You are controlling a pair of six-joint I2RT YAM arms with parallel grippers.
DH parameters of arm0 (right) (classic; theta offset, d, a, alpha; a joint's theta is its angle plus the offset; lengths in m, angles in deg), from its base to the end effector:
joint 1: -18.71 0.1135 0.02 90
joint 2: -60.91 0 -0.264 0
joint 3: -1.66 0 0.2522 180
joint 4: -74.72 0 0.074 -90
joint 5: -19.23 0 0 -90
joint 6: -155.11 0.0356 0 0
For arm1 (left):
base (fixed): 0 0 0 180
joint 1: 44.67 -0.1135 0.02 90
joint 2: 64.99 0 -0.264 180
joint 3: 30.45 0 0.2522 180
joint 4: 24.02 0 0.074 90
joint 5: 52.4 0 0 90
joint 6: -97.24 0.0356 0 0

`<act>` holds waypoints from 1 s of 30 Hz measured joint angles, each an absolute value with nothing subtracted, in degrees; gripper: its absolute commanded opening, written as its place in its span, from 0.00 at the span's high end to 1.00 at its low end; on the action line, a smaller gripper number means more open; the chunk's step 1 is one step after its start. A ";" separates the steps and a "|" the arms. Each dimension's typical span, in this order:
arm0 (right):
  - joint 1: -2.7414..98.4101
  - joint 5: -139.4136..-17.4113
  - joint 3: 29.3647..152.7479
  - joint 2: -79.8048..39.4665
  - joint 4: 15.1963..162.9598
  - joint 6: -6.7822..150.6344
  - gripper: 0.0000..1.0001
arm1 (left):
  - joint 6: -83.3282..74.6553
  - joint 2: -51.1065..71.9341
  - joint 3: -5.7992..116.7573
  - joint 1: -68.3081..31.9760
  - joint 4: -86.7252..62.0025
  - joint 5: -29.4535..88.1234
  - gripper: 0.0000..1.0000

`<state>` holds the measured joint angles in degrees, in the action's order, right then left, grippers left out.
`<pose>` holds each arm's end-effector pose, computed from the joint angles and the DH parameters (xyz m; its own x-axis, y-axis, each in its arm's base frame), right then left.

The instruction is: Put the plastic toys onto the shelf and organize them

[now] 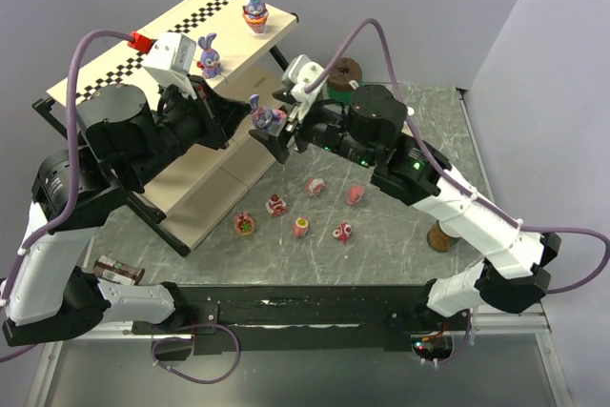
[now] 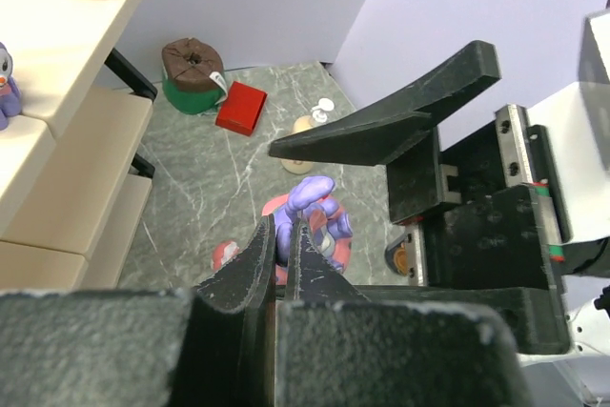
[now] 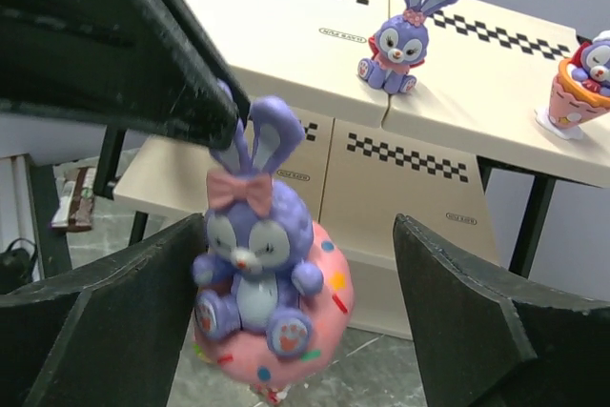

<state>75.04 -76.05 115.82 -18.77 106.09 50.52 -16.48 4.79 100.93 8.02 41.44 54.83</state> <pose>0.1580 0.2431 0.5219 0.2507 -0.0761 -0.9651 -0.8437 0.4716 -0.2564 0.1032 -0.1181 0.5758 -0.2709 -0.2784 -0.9215 0.5151 0.7668 -0.3831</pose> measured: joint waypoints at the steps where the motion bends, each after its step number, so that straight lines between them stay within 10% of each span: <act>1: 75.42 -75.35 116.61 -19.55 106.22 50.39 0.16 | -16.48 4.79 100.91 8.02 41.47 54.98 0.99; 4: 76.57 -72.84 118.58 -21.98 105.87 49.34 0.26 | -16.46 4.74 100.82 8.02 41.47 55.01 0.99; 8: 78.74 -68.44 119.06 -24.21 104.86 47.79 0.75 | -16.24 4.63 100.17 8.00 41.60 55.79 0.99; 11: 79.52 -66.04 120.06 -25.32 104.89 46.89 0.93 | -16.20 4.06 99.51 7.85 41.53 56.71 0.99; 13: 80.01 -65.08 120.26 -25.52 104.73 46.48 0.97 | -16.18 3.65 99.16 7.87 41.42 57.13 0.96; 19: 80.81 -63.11 120.43 -25.72 103.88 46.17 1.00 | -15.89 2.01 97.68 7.93 40.02 58.55 0.27; 22: 80.68 -62.89 122.53 -27.38 103.68 46.92 1.00 | -15.50 -0.02 96.02 7.85 38.80 61.87 0.08; 30: 80.55 -66.78 136.83 -39.16 101.00 53.43 1.00 | -13.09 -14.78 79.78 8.06 27.72 81.89 0.02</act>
